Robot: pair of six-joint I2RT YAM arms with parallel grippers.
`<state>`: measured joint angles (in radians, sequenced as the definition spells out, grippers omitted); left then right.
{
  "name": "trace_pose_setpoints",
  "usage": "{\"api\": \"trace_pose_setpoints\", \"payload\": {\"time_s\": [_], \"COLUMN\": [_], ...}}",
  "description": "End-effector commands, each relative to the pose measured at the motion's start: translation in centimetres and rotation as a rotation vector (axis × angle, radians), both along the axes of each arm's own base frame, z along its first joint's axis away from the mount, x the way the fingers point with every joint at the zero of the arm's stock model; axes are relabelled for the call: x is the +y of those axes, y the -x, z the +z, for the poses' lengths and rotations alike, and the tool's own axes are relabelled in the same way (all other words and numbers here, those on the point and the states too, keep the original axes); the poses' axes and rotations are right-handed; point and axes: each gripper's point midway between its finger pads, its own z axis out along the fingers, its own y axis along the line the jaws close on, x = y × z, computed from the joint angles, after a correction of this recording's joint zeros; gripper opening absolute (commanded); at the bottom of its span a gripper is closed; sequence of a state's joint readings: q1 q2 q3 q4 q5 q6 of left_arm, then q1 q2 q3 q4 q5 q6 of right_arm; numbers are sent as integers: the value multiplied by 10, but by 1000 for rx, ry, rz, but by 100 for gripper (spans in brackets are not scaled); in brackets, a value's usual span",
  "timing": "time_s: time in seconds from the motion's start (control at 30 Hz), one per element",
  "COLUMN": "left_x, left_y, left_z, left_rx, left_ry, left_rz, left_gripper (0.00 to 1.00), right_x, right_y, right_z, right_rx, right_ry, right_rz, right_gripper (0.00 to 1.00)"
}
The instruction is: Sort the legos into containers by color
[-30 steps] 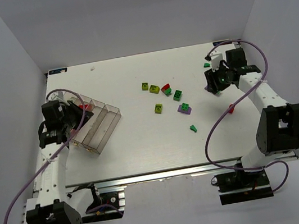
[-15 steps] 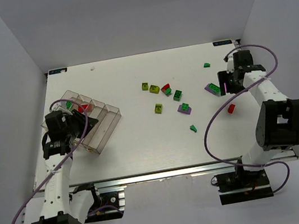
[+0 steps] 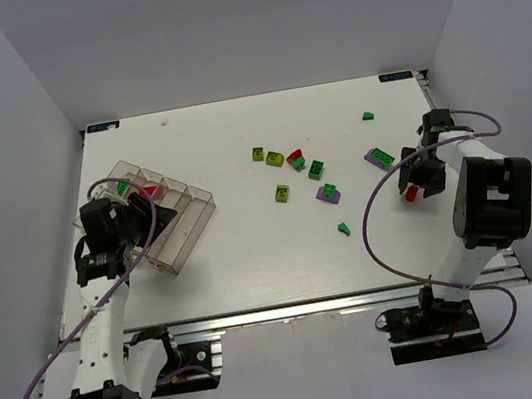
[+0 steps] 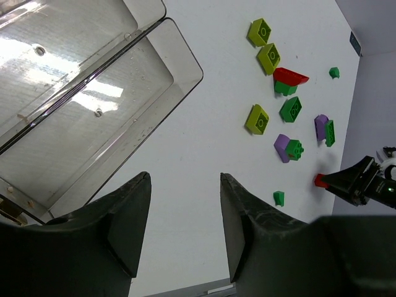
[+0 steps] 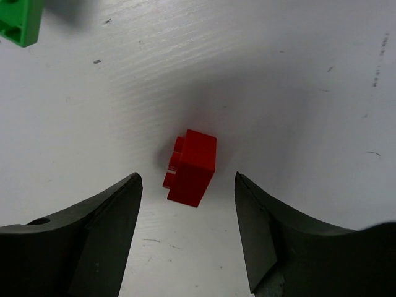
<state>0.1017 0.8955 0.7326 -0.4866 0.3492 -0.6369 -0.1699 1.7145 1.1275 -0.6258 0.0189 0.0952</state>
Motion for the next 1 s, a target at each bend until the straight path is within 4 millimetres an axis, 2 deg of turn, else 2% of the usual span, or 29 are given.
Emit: {"api": "trace_pose_setpoints", "payload": {"time_s": [0.0, 0.03, 0.23, 0.4, 0.53, 0.63, 0.73, 0.8, 0.9, 0.97], "left_x": [1, 1, 3, 4, 4, 4, 3, 2, 2, 2], "left_y": [1, 1, 5, 4, 2, 1, -1, -2, -3, -4], "left_z": [10, 10, 14, 23, 29, 32, 35, 38, 43, 47], "left_rx": [-36, -37, -45, -70, -90, -100, -115, -127, -146, -160], "left_ry": [-4, -1, -10, -8, -11, -8, -3, 1, 3, 7], "left_rz": [12, 14, 28, 35, 38, 37, 35, 30, 29, 32], "left_gripper": [59, 59, 59, 59, 60, 60, 60, 60, 62, 63], "right_x": [6, 7, 2, 0, -4, -3, 7, 10, 28, 54], "right_y": [-15, -15, -22, -22, -22, -22, -29, -33, -45, -54], "right_z": [-3, -9, -17, -17, -6, 2, 16, 24, 45, 59], "right_rx": [-35, -15, -12, -17, -58, -89, -141, -167, -241, -296], "right_ry": [-58, -63, -44, -32, -1, -4, -43, -44, -47, -70], "right_rz": [-54, -62, -76, -66, -50, -29, 27, 57, 166, 275], "right_gripper": [66, 66, 58, 45, 35, 24, 9, 5, 0, 0]}}
